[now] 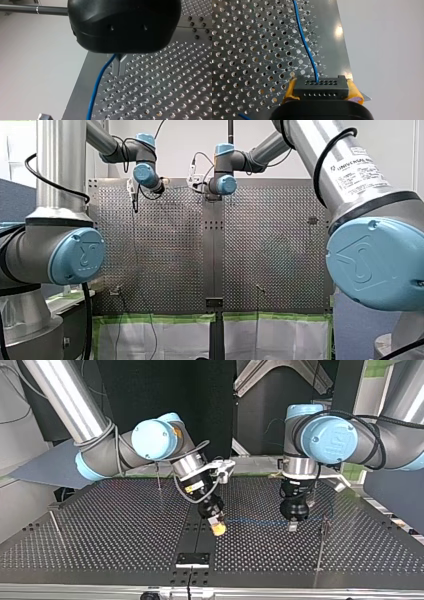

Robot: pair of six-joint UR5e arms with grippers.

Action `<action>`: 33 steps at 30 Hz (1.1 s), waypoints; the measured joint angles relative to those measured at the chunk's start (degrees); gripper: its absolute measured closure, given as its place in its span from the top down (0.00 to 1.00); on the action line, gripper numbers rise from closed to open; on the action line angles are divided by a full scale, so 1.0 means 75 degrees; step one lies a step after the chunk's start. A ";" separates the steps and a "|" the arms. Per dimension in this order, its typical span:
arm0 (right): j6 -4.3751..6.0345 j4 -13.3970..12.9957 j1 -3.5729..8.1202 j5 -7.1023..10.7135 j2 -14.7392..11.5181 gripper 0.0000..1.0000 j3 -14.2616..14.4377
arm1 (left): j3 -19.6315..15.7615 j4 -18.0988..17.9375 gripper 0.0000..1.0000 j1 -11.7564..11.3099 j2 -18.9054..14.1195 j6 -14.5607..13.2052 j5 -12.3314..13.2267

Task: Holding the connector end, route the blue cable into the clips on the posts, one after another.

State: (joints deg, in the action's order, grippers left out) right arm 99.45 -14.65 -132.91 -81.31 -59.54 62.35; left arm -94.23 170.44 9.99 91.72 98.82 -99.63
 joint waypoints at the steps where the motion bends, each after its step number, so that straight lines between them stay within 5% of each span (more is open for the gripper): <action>1: -0.0003 0.0007 0.0005 -0.0002 0.0002 0.00 0.0005 | 0.0000 0.0002 0.00 0.0009 0.0007 0.0001 0.0000; 8: -0.0060 0.0014 0.0092 -0.0222 0.0011 0.00 0.0261 | -0.0002 0.0104 0.00 0.0171 0.0354 -0.0144 -0.0074; 16: -0.0365 0.0008 0.0240 -0.0574 0.0275 0.00 0.0776 | -0.0002 0.0152 0.00 0.0410 0.0688 -0.0289 -0.0269; 33: -0.0531 -0.0003 0.0361 -0.0648 0.0655 0.00 0.1322 | -0.0016 0.0194 0.00 0.1230 0.1612 -0.0304 -0.1139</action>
State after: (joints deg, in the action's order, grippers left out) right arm 95.47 -14.68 -130.21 -86.17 -54.62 72.27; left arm -94.35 171.90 19.21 103.82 96.54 -108.17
